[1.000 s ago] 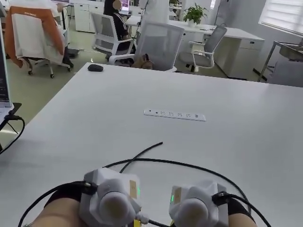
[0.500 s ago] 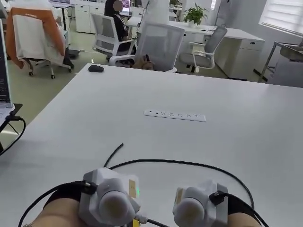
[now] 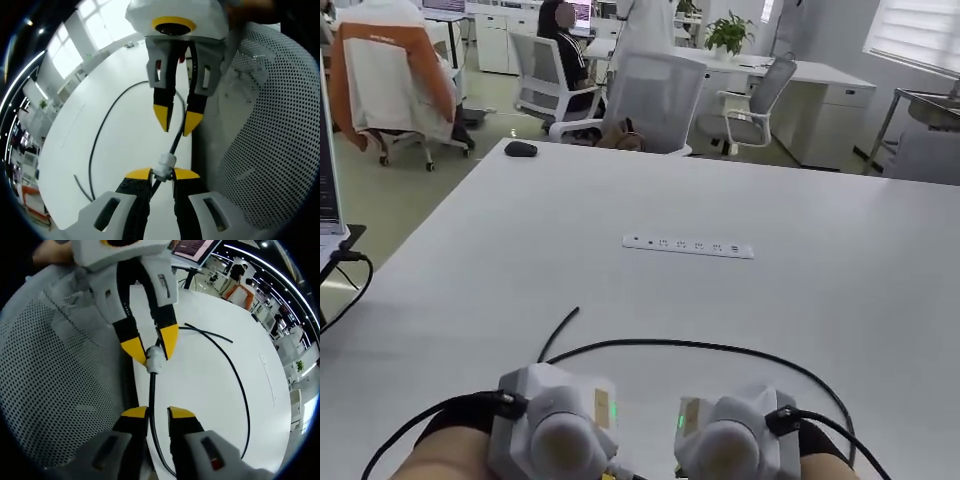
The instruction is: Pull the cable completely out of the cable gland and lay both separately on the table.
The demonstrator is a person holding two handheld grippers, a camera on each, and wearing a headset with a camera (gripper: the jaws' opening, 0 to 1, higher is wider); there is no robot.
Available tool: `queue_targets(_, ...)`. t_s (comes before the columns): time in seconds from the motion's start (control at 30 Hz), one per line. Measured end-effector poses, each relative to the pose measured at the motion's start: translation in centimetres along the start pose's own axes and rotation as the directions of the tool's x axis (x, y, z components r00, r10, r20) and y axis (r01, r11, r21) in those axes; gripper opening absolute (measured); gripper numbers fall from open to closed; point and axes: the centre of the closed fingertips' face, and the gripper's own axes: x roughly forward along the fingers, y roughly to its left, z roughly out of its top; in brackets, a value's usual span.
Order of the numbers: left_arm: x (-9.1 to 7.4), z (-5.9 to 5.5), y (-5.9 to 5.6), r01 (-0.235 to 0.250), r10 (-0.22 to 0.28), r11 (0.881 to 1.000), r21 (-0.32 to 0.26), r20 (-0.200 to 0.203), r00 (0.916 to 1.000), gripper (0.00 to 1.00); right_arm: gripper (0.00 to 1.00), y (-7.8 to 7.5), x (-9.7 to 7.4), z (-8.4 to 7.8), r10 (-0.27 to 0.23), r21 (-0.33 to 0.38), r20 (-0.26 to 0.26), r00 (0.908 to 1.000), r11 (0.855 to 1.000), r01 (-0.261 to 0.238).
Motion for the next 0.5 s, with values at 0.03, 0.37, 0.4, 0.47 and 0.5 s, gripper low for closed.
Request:
queue_targets(0.03, 0.0, 0.0, 0.1, -0.001, 0.001, 1.0, -0.001, 0.0, 1.0, 0.17, 0.13, -0.2, 0.0, -0.2, -0.01, -0.006, -0.007, 0.9999, 1.0, 0.01)
queue_targets(0.37, 0.0, -0.1, 0.1, -0.003, 0.003, 1.0, -0.004, -0.002, 1.0, 0.17, 0.03, -0.1, 0.6, -2.5, -0.016, -0.04, -0.128, 0.9916, 0.999, 0.011)
queue_targets(0.4, -0.1, -0.1, 0.2, -0.005, 0.005, 1.0, -0.006, 0.0, 1.0, 0.17, 0.04, -0.3, 0.5, -2.8, -0.022, -0.023, -0.135, 0.9906, 1.0, 0.019)
queue_targets(0.47, -0.1, -0.1, 0.3, -0.01, 0.01, 1.0, -0.01, 0.001, 1.0, 0.17, 0.04, -0.9, 0.3, -3.6, -0.041, 0.01, -0.165, 0.9854, 0.999, 0.043)
queue_targets(0.5, -0.1, -0.1, 0.4, -0.011, 0.011, 1.0, -0.012, 0.001, 0.9999, 0.17, 0.04, -1.0, 0.3, -3.8, -0.044, 0.015, -0.172, 0.984, 0.999, 0.047)
